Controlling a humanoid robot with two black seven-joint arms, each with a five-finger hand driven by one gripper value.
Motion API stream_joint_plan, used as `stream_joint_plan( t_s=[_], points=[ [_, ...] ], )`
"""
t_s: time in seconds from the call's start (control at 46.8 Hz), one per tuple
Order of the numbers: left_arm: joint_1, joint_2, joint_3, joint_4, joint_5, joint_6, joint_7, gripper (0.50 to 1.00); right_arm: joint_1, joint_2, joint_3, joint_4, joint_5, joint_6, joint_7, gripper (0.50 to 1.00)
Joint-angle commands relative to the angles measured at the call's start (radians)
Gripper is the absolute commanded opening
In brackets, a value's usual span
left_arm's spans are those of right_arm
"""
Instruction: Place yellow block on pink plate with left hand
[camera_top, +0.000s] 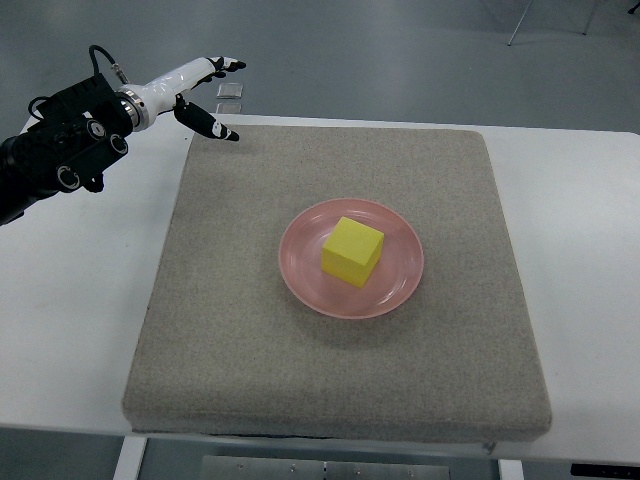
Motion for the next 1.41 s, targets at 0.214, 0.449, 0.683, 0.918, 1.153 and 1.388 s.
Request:
stream_joint_plan(
  t_s=[0.214,0.449,0.683,0.918,1.153,1.388],
  points=[
    [0.045,-0.05,-0.06,0.068,-0.353,-0.047,-0.003,0.954,-0.001,0.0,0.0,0.0,0.0,0.0,0.0,0.924],
    [0.053,-0.051,-0.104,0.069,-0.555,-0.05,-0.003,0.949,-0.001,0.0,0.0,0.0,-0.001,0.0,0.0,0.924],
    [0.111,-0.09,-0.203,0.091,-0.652,-0.048,-0.017,0.962,-0.001,0.0,0.0,0.0,0.0,0.0,0.0,0.924],
    [0.166,-0.094,-0.431,0.1,-0.681,-0.123,-0.02,0.964,-0.001,0.0,0.0,0.0,-0.001,0.0,0.0,0.924],
    [0.161,-0.119,-0.479,0.186,-0.798,-0.099,0.106,0.958,-0.001,0.0,0.0,0.0,0.0,0.0,0.0,0.924],
    [0.154,-0.119,-0.477,0.192,-0.891,-0.102,0.138,0.962,0.001,0.0,0.0,0.001,0.0,0.0,0.0,0.924]
  ],
)
